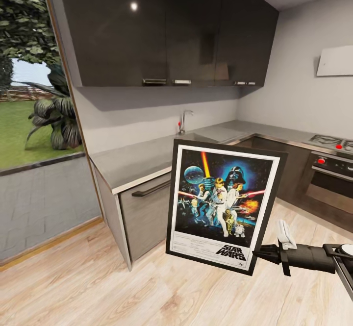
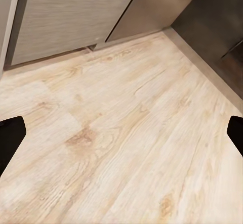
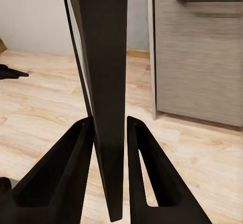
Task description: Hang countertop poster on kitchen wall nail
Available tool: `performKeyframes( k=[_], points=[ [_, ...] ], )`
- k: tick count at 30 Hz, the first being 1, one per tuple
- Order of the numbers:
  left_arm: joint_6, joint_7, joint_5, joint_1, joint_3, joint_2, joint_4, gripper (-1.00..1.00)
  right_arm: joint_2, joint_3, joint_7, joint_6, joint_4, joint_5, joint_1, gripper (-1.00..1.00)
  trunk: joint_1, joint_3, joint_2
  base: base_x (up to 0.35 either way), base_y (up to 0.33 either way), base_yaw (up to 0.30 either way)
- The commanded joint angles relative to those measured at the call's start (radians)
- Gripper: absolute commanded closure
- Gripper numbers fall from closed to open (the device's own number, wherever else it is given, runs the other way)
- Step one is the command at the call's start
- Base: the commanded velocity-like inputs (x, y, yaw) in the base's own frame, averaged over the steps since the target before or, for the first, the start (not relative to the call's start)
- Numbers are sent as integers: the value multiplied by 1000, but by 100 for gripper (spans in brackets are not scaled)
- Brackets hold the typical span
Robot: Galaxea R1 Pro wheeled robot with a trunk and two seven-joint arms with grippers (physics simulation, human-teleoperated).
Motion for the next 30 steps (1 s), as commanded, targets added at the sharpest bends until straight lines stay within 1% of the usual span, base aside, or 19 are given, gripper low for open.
performKeyframes(
  k=[1, 4, 8, 9, 10, 11, 12, 13, 14, 15, 16, 19, 22, 27, 30],
  points=[
    [-4, -3, -6, -1, 7, 0, 1, -100, 0, -1, 5, 12, 0, 1, -1, 100, -4, 2, 7, 0, 0, 0],
    [-4, -2, -6, -1, 7, 0, 1, -100, 0, -1, 5, 12, 0, 1, -1, 100, -15, 11, 28, 0, 0, 0],
    [-4, 54, -6, -1, 7, -1, 1, -100, 0, 0, 5, 11, 0, 1, -1, 100, -31, 24, 56, 0, 0, 0],
    [-3, 90, -6, -1, 5, -2, 0, -100, 0, 0, 5, 11, 0, 1, -1, 100, -35, 27, 63, 0, 0, 0],
    [-3, 132, -6, -1, 1, -3, 0, -100, 0, 0, 5, 11, 0, 1, -1, 100, -38, 30, 70, 0, 0, 0],
    [5, 265, -5, -1, -7, -12, -26, -100, 0, -1, 5, 11, 0, 1, -1, 100, -42, 33, 77, 0, 0, 0],
    [19, 304, -6, -1, -8, -19, -51, -100, 0, -1, 5, 11, 0, 1, -1, 100, -46, 37, 84, 0, 0, 0],
    [32, 324, -7, -1, -8, -22, -66, -100, -1, -1, 5, 11, 0, 1, -1, 100, -50, 40, 91, 0, 0, 0],
    [215, 494, -10, -1, -9, -29, -207, -100, -1, -1, 5, 11, 0, 1, -1, 100, -54, 43, 98, 0, 0, 0],
    [245, 517, -10, -1, -9, -29, -230, -100, -1, -1, 5, 11, 0, 1, -1, 100, -58, 46, 105, 0, 0, 0],
    [299, 557, -12, -1, -9, -30, -272, -100, -1, -1, 5, 11, 0, 1, -1, 100, -61, 49, 112, 0, 0, 0],
    [370, 600, -13, -1, -9, -30, -323, -100, -1, -1, 5, 11, 0, 1, -1, 100, -73, 58, 133, 0, 0, 0],
    [403, 619, -14, -1, -7, -30, -343, -100, -1, -1, 5, 11, 0, 1, -1, 100, -84, 68, 154, 0, 0, 0],
    [413, 623, -15, -1, -7, -30, -349, -100, 0, 0, 5, 11, 0, 1, -1, 100, -104, 84, 189, 0, 0, 0],
    [413, 624, -21, -1, -19, -31, -350, -100, 0, 0, 5, 11, 0, 1, -1, 100, -115, 93, 210, 0, 0, 0]
  ],
)
